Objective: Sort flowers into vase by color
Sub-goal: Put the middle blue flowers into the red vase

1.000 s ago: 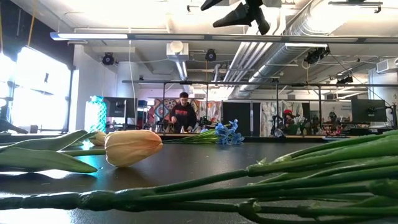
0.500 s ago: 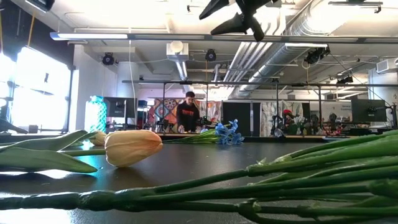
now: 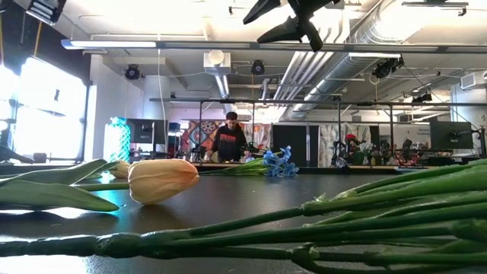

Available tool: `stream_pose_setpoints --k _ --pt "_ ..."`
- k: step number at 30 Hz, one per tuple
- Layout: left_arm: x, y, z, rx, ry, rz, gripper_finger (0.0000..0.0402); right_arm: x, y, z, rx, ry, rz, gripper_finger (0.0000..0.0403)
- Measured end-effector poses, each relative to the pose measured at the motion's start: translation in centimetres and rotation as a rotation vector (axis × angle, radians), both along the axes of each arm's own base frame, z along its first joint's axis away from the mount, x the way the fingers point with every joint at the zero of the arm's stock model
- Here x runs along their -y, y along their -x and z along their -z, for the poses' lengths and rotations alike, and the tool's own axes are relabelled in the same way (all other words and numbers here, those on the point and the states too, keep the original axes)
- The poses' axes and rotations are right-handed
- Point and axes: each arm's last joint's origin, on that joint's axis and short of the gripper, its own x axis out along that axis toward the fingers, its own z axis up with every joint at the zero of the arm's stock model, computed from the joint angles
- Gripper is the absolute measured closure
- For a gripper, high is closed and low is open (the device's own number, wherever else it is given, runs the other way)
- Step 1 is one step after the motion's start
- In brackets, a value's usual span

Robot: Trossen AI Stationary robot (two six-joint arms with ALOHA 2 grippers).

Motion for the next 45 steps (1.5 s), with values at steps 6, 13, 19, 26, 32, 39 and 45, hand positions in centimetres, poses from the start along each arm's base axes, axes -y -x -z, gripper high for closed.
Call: stream_pose_setpoints --k 6,13,19,26,32,39,45 --pt "0.1 -0.4 1.4 -0.035 -0.044 0.007 0.0401 -0.1 0.0 0.0 0.001 -0.009 -0.015 0.0203" --pt "0.2 -0.4 1.4 -0.05 -0.015 0.036 0.0393 -0.1 0.0 0.0 0.002 -0.015 -0.021 0.0203" --pt "0.4 -0.2 1.3 -0.042 0.001 0.107 0.0376 -0.1 0.0 0.0 0.0 -0.018 -0.042 0.0203" --pt "0.4 -0.2 1.3 -0.048 0.005 0.11 0.033 -0.7 0.0 0.0 -0.001 -0.023 -0.07 0.0203" --pt "0.4 -0.2 1.3 -0.048 0.005 0.113 0.028 -1.5 0.0 0.0 -0.001 -0.022 -0.089 0.0203" --pt "0.5 -0.1 1.1 -0.067 0.034 0.156 0.0235 -1.9 0.0 0.0 0.008 -0.027 -0.1 0.0203" --pt "0.6 0.1 0.9 -0.089 0.068 0.23 0.022 -1.9 0.0 -0.1 0.019 -0.043 -0.094 0.0203"
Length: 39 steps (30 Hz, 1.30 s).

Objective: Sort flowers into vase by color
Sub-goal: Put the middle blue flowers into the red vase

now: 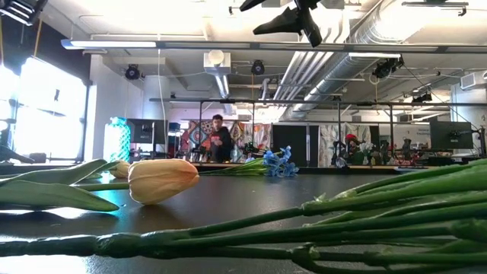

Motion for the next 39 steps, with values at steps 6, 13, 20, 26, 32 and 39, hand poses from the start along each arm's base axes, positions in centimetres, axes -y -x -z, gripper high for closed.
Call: stream_pose_setpoints --k 6,13,20,26,32,39 --pt "-0.2 0.7 -1.7 0.051 0.009 0.027 0.0213 -0.2 0.0 -0.1 0.019 -0.008 -0.004 0.0203" --pt "-0.6 1.7 -2.9 0.064 -0.047 0.001 0.021 -1.2 0.0 -0.5 0.054 -0.01 -0.034 0.0203" --pt "-0.7 1.6 -2.2 0.021 -0.096 -0.025 0.0207 -1.8 0.1 -0.5 0.056 -0.011 -0.042 0.0203" --pt "-0.7 1.6 -2.7 0.008 -0.037 -0.039 0.0171 -2.0 0.1 -0.5 0.056 -0.012 -0.046 0.0203" --pt "-0.7 1.5 -3.1 -0.061 0.063 -0.053 0.0136 -2.0 0.1 -0.5 0.056 -0.008 -0.051 0.0203" --pt "-0.6 2.1 -4.0 -0.02 0.074 0.049 0.0133 -2.0 0.0 -0.4 0.056 -0.013 -0.057 0.0203"
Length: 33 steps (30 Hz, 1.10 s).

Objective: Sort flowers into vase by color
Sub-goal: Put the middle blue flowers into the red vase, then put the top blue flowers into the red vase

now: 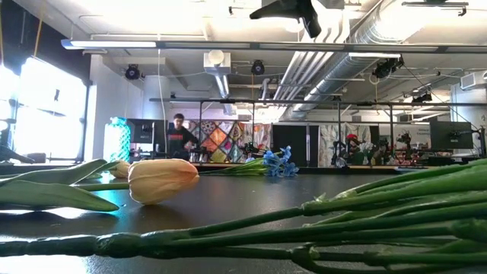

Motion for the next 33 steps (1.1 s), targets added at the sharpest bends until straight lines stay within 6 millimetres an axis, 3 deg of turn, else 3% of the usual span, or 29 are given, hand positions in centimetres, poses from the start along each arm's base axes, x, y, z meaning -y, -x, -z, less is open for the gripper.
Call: stream_pose_setpoints --k 3,8,14,19,25,33 --pt "-0.3 0.6 -1.3 0.044 0.012 -0.026 0.0133 -0.1 -0.7 0.6 0.014 -0.01 0.003 0.0203" --pt "-1.3 1.6 -3.1 0.058 0.005 -0.26 0.0133 0.2 -3.1 3.5 0.005 -0.068 0.061 0.0203" --pt "-2.9 3.1 -3.9 -0.046 -0.073 -0.608 0.0133 3.1 -5.0 8.0 -0.091 -0.169 0.217 0.0203" --pt "-3.6 3.2 -4.0 -0.142 -0.131 -0.821 0.0136 5.8 -5.7 10.3 -0.162 -0.26 0.224 0.0203" --pt "-2.6 -0.3 -3.8 -0.267 -0.283 -0.921 0.0152 7.6 -5.4 10.7 -0.221 -0.284 0.223 0.0203" --pt "-1.5 -6.2 -3.0 -0.355 -0.515 -1.094 0.0156 7.2 -4.3 11.2 -0.367 -0.266 0.203 0.0203"
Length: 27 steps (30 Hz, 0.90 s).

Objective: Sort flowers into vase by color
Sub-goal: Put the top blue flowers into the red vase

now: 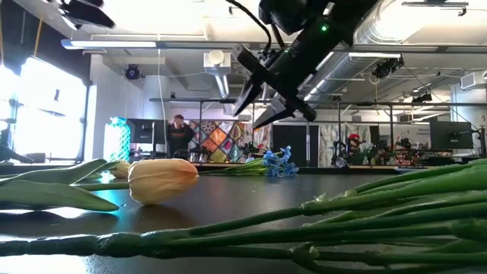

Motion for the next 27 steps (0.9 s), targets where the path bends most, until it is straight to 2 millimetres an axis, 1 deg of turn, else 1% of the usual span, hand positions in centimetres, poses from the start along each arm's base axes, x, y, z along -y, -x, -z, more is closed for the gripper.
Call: stream_pose_setpoints --k 4,7,11,13,16,21,27 --pt "-0.4 -2.6 0.7 -0.064 -0.009 -0.043 0.0156 -0.9 0.5 -0.2 -0.05 0.013 -0.037 0.0203" --pt "-1.3 -4.4 1.2 -0.103 -0.002 -0.064 0.0156 -1.6 0.7 -0.3 -0.063 0.025 -0.07 0.0203" --pt "-3.2 -6.4 1.7 -0.151 0.007 -0.102 0.0156 -2.4 0.7 -0.4 -0.066 0.044 -0.112 0.0203" --pt "-4.3 -7.5 1.8 -0.149 0.017 -0.107 0.0156 -2.7 0.7 -0.3 -0.074 0.038 -0.14 0.0203" --pt "-6.0 -8.9 2.4 -0.163 0.042 -0.113 0.0156 -3.2 0.8 -0.2 -0.094 0.026 -0.178 0.0203" --pt "-8.7 -11.5 4.4 -0.208 0.047 -0.102 0.0156 -3.9 1.3 0.2 -0.16 0.009 -0.225 0.0203" --pt "-11.2 -14.8 7.3 -0.238 0.005 -0.11 0.0156 -5.2 2.0 0.7 -0.231 -0.002 -0.258 0.0203"
